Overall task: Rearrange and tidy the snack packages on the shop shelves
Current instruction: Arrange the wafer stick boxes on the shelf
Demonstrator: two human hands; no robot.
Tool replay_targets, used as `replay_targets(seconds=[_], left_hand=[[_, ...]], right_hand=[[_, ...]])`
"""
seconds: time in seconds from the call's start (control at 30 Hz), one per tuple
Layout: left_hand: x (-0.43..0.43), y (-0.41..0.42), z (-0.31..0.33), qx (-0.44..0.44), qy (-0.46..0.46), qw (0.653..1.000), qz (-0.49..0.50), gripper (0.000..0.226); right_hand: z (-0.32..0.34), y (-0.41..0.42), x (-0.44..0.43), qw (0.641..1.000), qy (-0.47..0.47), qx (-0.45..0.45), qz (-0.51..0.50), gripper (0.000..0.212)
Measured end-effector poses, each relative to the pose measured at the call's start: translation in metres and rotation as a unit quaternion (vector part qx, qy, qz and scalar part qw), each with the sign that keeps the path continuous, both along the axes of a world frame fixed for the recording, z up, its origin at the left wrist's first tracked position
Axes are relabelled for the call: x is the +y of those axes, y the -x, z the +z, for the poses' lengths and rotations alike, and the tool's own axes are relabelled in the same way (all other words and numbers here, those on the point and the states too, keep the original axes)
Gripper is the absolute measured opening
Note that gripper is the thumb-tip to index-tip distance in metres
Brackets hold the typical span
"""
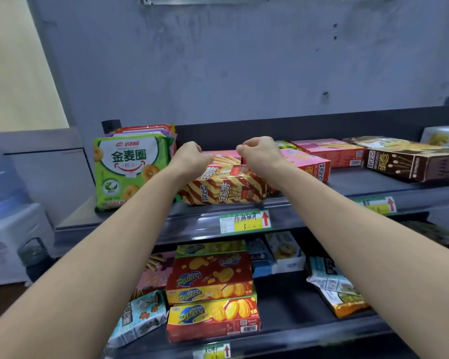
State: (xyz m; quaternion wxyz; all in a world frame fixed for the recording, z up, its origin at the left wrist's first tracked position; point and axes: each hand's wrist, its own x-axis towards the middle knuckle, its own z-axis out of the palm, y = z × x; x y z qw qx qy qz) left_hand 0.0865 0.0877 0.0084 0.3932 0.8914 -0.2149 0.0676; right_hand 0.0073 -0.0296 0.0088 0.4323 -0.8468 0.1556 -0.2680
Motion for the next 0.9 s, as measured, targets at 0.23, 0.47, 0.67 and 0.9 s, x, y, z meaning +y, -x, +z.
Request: replay_targets(seconds=[0.23, 0.47, 0.67, 0.9], left_hand=[[-0.018, -0.026, 0.005, 0.077, -0.053, 0.995, 0.046, 0.040], [-0.026, -0.048, 0.003, 0.126, -0.014, 0.987, 0.095, 0.037], [-0.030, -0.056, -0.002, 0.132, -0.001, 0.984, 0.122, 0.017], [-0.029, -0.058, 0.001, 0.074, 0.057, 0.987, 0.134, 0.010]], right_hand=[[0.021, -0.027, -0.007, 0.990, 0.052, 0.129, 0.035, 0.032], [0.021, -0.053, -0.012, 0.974, 0.087, 0.205, 0.035, 0.032], [0.019, -0.070, -0.012, 0.985, 0.000, 0.168, 0.022, 0.032], [0.016, -0.069, -0.024, 0.990, -0.136, 0.044, -0.007, 0.036]])
